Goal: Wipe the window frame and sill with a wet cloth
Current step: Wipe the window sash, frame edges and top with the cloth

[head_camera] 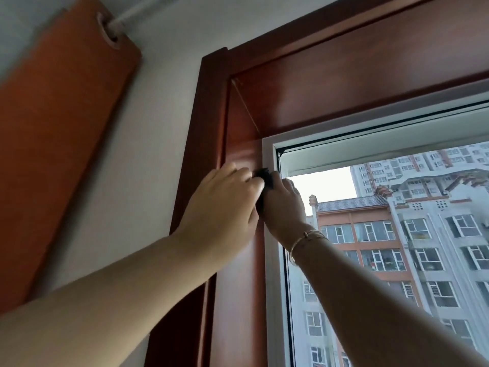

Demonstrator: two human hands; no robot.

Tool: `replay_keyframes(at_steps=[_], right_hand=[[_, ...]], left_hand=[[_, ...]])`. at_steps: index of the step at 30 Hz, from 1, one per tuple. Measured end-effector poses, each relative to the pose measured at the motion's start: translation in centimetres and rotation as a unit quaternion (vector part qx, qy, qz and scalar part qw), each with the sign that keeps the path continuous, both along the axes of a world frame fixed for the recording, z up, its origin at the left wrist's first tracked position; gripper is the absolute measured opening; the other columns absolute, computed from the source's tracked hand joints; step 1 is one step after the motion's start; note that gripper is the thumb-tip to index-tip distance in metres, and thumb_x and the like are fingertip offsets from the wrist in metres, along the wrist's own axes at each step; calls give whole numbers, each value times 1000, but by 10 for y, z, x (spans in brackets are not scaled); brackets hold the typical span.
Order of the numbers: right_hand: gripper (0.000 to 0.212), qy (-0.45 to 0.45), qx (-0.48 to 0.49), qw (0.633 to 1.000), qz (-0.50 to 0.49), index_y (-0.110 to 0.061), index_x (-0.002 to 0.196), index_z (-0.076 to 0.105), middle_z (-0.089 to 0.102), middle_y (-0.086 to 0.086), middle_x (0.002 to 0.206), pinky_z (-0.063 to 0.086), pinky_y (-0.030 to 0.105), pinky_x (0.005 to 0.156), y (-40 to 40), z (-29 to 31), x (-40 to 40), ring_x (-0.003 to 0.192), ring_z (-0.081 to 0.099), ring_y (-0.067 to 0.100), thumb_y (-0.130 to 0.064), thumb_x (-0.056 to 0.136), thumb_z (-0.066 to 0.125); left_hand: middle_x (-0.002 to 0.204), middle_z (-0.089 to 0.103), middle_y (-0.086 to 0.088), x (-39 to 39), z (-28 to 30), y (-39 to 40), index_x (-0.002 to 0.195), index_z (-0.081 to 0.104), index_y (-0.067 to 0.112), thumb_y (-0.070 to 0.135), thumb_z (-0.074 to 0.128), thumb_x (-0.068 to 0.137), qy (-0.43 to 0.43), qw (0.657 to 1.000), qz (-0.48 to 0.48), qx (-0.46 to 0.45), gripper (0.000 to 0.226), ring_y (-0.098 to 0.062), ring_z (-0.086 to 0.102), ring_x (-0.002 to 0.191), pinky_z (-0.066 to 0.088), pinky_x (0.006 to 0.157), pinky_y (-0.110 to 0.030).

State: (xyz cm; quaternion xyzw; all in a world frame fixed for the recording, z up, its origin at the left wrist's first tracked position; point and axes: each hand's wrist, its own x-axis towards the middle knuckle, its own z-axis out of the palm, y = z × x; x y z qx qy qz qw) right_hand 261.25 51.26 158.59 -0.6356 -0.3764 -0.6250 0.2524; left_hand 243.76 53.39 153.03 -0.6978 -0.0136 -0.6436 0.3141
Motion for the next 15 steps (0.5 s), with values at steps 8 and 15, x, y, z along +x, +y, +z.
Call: replay_keyframes(at_steps=[8,15], right_hand=[[30,-6,6,1000,15,-9,109,62,41,7,129,39,38,94,-1,-43,1,109,46,30,-1,83,49],[34,-1,-19,1000,-16,-13,119,58,34,7,136,37,36,95,-10,9,-8,115,42,31,-13,85,55]], left_hand=[[73,34,10,5,15,0,72,34,23,11,58,80,-45,999,13,17,28,-15,41,75,32,69,-26],[67,39,8,6,32,1,71,40,21,6,55,82,-40,999,-15,26,24,-14,36,73,35,69,-27]])
